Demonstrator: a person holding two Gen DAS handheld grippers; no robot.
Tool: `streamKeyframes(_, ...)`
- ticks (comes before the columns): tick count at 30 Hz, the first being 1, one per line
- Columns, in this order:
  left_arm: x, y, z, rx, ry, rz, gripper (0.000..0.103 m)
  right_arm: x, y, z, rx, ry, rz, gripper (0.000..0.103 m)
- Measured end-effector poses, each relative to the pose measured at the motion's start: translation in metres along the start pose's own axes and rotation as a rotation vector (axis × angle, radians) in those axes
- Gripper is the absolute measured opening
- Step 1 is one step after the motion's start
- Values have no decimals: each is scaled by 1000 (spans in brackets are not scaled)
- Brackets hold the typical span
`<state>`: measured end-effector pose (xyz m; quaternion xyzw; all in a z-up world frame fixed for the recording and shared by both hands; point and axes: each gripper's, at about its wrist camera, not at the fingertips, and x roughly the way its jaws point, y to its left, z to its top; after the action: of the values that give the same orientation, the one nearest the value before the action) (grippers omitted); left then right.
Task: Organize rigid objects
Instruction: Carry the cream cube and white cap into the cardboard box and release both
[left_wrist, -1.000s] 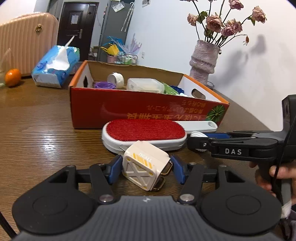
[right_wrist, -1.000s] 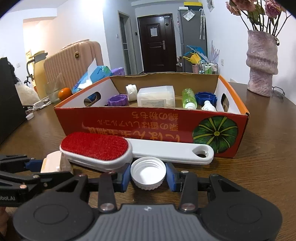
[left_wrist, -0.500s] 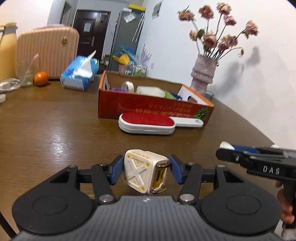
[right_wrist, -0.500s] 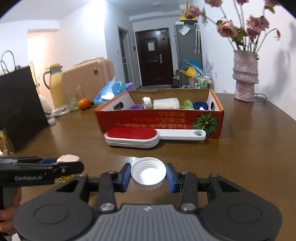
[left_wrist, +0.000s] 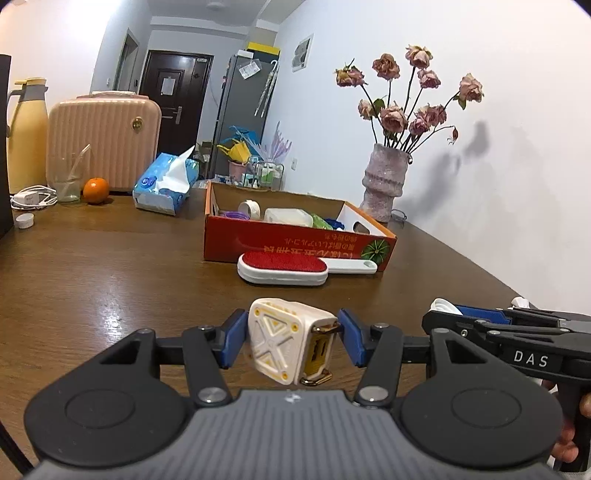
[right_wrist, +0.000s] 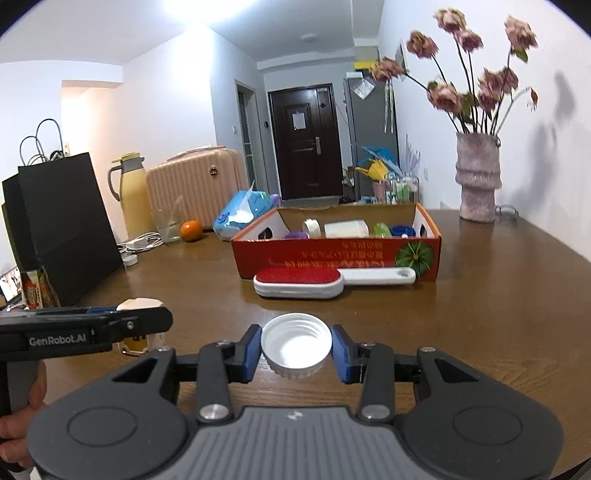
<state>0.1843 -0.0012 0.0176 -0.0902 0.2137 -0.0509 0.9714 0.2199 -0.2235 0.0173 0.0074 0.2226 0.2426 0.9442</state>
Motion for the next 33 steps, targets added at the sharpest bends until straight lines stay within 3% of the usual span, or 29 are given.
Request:
streamKeyframes(8,26,6,22,11,-26,16,55,19,-3,14,-29,-17,-9,39)
streamKeyframes(18,129,15,110,120,-56,-8,55,108,-45,85,-92,-7,-1,39)
streamKeyframes(25,250,13,151,275,84,27,55,214,-90,138,-101,113,-32,39)
streamKeyframes(33,356,22,160,381,331,30,56,326,-114,152,-162,319,-60,39)
